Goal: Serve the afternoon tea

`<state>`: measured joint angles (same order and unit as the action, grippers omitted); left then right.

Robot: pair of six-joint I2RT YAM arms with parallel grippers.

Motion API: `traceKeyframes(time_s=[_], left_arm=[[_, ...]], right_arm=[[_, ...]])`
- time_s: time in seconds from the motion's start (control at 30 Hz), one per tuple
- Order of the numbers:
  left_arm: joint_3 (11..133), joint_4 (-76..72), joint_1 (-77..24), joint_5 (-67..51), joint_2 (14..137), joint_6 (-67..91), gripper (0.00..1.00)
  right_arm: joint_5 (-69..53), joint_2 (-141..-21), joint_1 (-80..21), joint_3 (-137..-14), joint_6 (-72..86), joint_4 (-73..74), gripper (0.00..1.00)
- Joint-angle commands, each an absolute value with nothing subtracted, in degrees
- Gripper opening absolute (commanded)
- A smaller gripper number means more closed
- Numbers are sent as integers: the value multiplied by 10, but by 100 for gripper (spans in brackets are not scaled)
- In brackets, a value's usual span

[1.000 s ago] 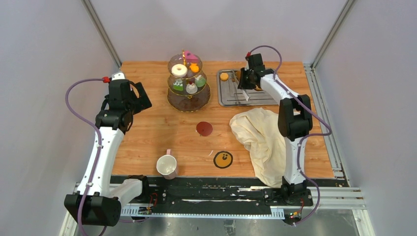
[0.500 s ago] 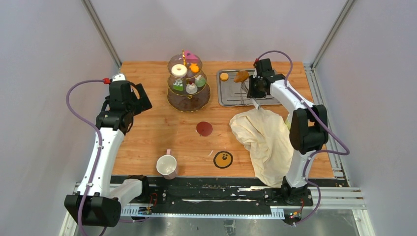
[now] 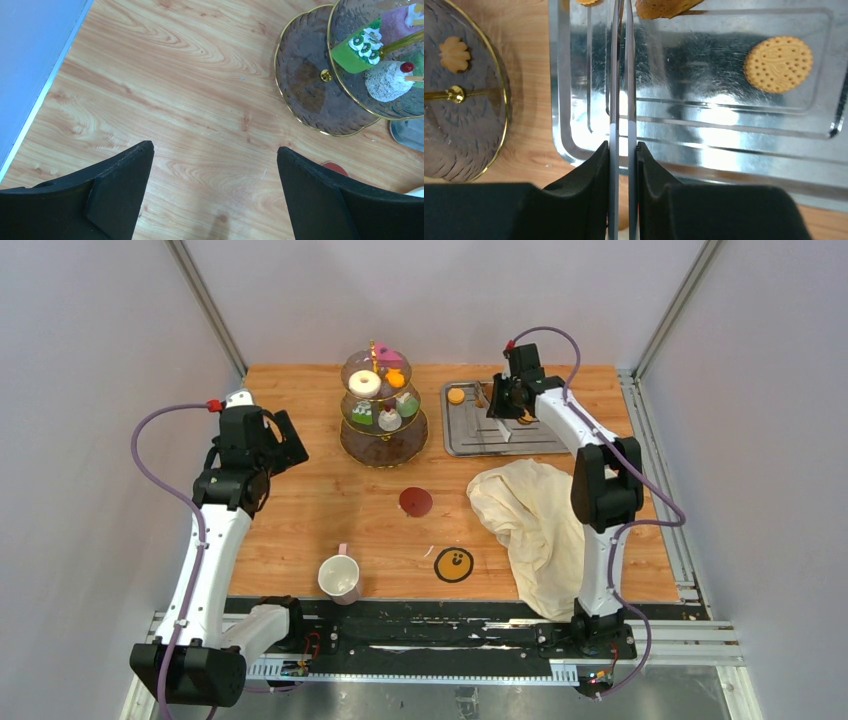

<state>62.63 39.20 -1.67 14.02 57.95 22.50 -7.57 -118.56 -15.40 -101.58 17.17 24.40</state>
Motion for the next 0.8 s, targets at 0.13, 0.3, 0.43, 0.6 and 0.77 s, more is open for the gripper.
traceKeyframes(time_s=[0.13, 0.3, 0.43, 0.6, 0.77], left_arm=[[638, 389, -14, 140, 581, 218, 98], [637, 388, -14, 141, 580, 218, 98], [634, 388, -14, 143, 578, 218, 98], [632, 386, -14, 142, 578, 217, 98], [628, 385, -14, 143, 576, 216, 98]], right_arm=[[-69, -1237, -162, -1050, 191, 261, 5], [-33, -1190, -158, -995, 187, 266, 4], [0, -1140, -155, -935, 181, 266, 3], [14, -1078, -150, -887, 163, 265, 3], [18, -1056, -146, -871, 155, 263, 5]])
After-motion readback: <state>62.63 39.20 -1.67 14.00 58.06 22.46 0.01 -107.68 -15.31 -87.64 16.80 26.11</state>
